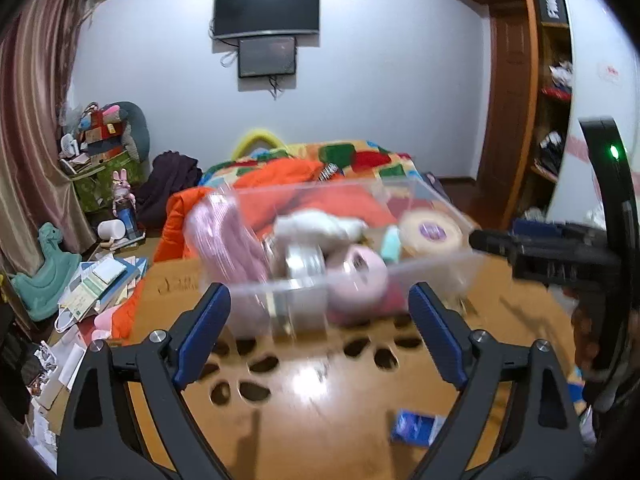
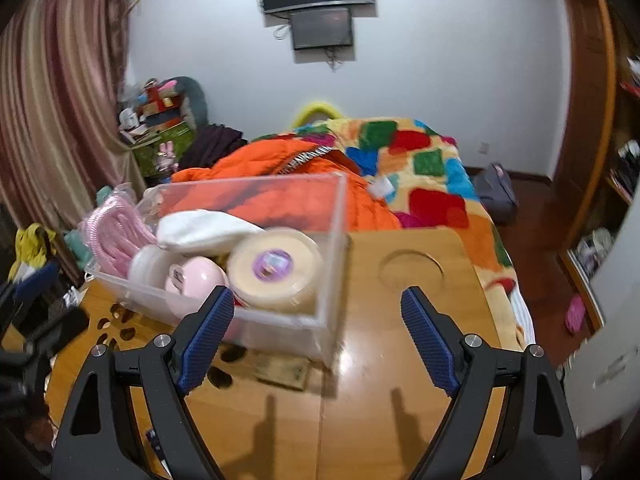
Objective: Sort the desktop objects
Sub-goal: 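Lower the shell and bottle into the bin and open both tools, then grasp the blue Max card with the left tool while the right tool grasps the soap bar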
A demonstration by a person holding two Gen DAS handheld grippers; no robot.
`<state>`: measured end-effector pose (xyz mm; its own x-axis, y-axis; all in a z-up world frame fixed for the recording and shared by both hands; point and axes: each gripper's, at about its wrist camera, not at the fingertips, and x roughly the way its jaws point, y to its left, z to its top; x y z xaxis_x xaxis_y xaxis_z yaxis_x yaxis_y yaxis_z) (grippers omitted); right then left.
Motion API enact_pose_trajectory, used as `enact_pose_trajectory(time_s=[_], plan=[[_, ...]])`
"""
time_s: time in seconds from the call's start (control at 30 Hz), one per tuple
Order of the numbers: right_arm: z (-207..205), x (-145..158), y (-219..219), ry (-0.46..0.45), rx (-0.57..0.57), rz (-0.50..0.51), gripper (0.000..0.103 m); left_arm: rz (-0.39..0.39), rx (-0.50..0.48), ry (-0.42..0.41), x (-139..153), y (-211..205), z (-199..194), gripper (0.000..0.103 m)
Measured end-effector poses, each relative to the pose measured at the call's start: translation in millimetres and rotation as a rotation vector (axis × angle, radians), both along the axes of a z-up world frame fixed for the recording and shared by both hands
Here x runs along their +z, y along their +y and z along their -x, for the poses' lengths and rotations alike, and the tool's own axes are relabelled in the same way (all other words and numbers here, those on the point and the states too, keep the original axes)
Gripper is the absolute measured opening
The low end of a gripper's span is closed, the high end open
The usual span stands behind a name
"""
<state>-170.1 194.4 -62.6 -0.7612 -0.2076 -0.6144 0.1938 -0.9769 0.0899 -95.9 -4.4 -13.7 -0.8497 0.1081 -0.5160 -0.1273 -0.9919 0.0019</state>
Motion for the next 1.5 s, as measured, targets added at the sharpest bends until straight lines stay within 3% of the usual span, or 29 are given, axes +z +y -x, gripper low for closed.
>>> enact_pose_trajectory(time_s=[0.3, 0.63, 0.73, 0.87, 0.93, 1.1, 1.2, 1.4, 1.5], plan=[[-13, -30, 15, -0.074, -0.054, 0.018, 0.083, 0.0, -0.08, -0.147, -44, 17, -21, 0.091], [-2, -58, -22, -0.156, 0.008, 0.015, 0.081, -0.053, -0.122, -0.216, -68, 15, -42, 0.091], [2, -67, -29, -0.189, 0.016, 0.021, 0.066, -0.062, -0.138, -0.225, -72, 16, -44, 0.091], [4, -71, -37, -0.179, -0.003, -0.041, 0.059, -0.059, -0.16, -0.235, -77, 22, -42, 0.091], [4, -71, -37, -0.168, -0.016, -0.067, 0.049, -0.054, -0.165, -0.237, -79, 26, -40, 0.091], [-1, -72, -32, -0.148, -0.027, -0.087, 0.037, -0.023, -0.167, -0.226, -83, 35, -38, 0.091], [-4, -72, -26, -0.148, -0.017, -0.059, 0.037, -0.001, -0.159, -0.214, -84, 39, -38, 0.091], [-14, -66, -17, -0.135, 0.01, -0.008, 0.037, 0.036, -0.133, -0.196, -84, 42, -39, 0.076], [-18, -60, -17, -0.126, 0.032, 0.038, 0.037, 0.037, -0.112, -0.192, -83, 40, -37, 0.062]])
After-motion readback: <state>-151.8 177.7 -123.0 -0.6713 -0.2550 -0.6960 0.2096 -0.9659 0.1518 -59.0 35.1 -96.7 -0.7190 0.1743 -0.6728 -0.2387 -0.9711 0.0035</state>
